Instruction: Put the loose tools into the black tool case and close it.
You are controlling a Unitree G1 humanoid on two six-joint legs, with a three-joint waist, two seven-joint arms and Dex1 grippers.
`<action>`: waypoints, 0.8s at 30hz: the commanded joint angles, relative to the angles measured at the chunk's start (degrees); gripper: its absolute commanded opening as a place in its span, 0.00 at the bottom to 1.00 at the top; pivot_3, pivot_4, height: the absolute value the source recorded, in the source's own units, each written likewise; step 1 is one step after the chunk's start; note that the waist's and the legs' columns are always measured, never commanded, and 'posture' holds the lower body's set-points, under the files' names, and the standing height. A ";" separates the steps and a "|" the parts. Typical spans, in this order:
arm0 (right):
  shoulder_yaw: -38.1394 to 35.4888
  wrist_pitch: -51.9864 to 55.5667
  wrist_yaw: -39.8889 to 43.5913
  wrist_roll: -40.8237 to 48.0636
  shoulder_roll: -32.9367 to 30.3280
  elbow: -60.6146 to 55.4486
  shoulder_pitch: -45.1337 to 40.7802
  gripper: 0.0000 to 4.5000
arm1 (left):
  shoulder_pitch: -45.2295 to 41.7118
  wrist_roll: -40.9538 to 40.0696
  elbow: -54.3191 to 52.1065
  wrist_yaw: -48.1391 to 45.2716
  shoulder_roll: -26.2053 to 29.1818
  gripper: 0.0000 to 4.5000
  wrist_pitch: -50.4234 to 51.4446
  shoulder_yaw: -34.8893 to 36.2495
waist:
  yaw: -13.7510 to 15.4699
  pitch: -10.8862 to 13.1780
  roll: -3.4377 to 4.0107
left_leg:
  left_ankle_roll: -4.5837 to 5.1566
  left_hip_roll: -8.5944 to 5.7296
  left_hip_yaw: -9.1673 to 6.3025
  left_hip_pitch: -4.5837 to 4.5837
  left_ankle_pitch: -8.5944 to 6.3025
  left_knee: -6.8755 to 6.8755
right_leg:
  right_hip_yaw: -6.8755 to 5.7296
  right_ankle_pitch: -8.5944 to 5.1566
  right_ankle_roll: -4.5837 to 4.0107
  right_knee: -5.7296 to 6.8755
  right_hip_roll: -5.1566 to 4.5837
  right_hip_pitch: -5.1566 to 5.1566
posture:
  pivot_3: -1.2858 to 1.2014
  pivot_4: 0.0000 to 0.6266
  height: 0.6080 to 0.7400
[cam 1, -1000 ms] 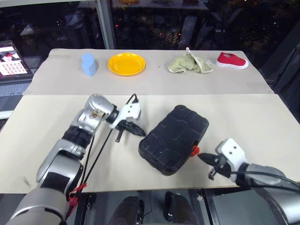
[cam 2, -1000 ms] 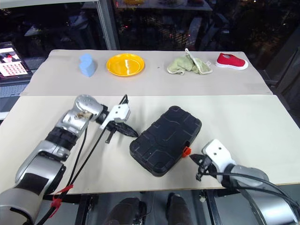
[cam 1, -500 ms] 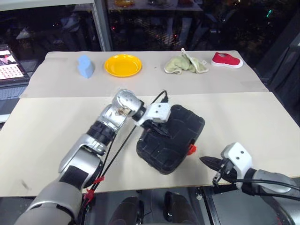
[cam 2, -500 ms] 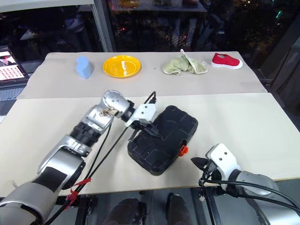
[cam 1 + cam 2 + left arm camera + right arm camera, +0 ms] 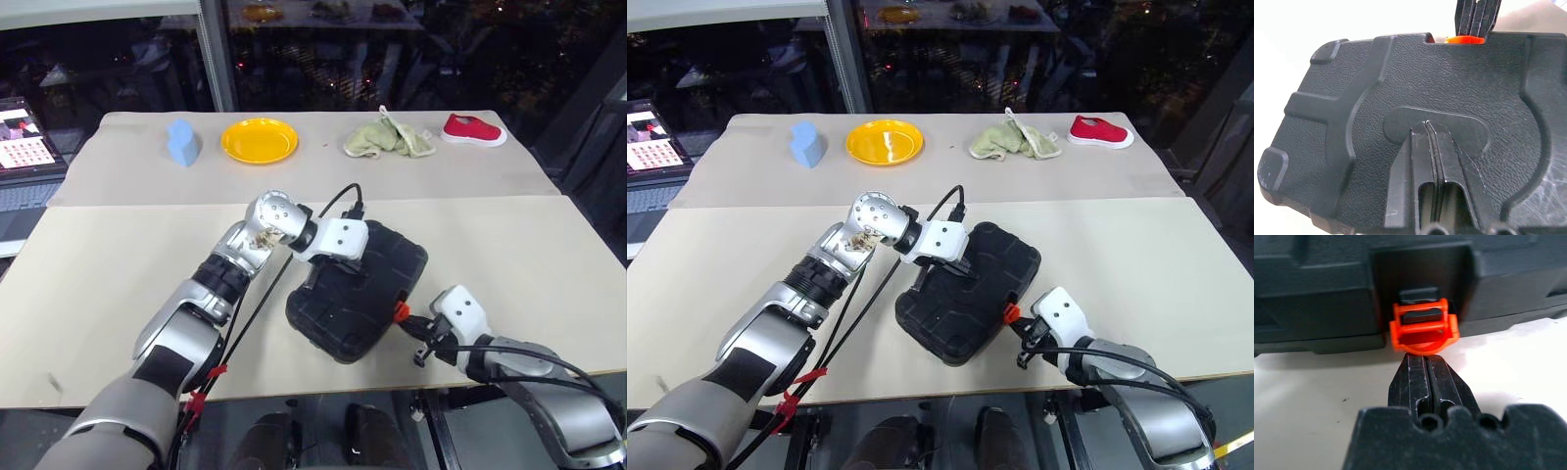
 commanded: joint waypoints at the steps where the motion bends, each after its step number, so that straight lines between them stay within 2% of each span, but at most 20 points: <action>1: -4.58 0.85 -0.41 3.78 0.63 -6.74 -4.07 0.00 | 2.17 2.38 1.10 -0.77 -0.13 0.02 1.24 -2.18 | -0.28 0.00 0.01 | 0.00 0.01 0.00 0.00 0.00 0.00 | 0.00 0.00 0.00 0.00 -0.01 0.00 | 0.52 0.24 1.00; 7: -5.67 6.86 -0.14 8.50 0.46 -10.30 -5.85 0.00 | 2.44 2.35 0.97 -0.31 -0.94 0.02 1.88 -1.75 | -0.85 0.00 0.03 | 0.01 0.05 0.02 -0.03 0.00 -0.01 | 0.06 0.00 0.00 0.00 -0.05 -0.09 | 0.52 0.24 1.00; 16: -5.88 8.57 0.05 9.52 -1.51 -12.11 -3.61 0.00 | 1.99 2.72 2.93 0.32 -1.76 0.02 0.87 -1.25 | -0.41 -0.02 0.05 | 0.10 0.02 -0.04 -0.04 -0.06 -0.05 | -0.04 -0.01 0.00 -0.06 -0.02 -0.02 | 0.52 0.24 1.00; 22: -12.64 10.56 2.45 13.57 -5.36 -14.50 0.22 0.00 | 2.59 2.77 2.91 0.65 -1.58 0.02 0.55 -1.15 | -0.19 -0.02 0.06 | 0.12 0.01 -0.09 -0.07 -0.09 -0.06 | -0.06 -0.01 0.00 -0.11 -0.13 -0.03 | 0.52 0.24 1.00; 24: -17.21 12.22 3.64 17.38 -5.74 -15.21 2.52 0.00 | 2.80 2.69 2.60 0.71 -1.44 0.02 0.69 -1.06 | -0.11 -0.02 0.06 | 0.12 0.02 -0.09 -0.06 -0.09 -0.06 | -0.05 -0.02 0.01 -0.11 -0.17 0.00 | 0.52 0.24 1.00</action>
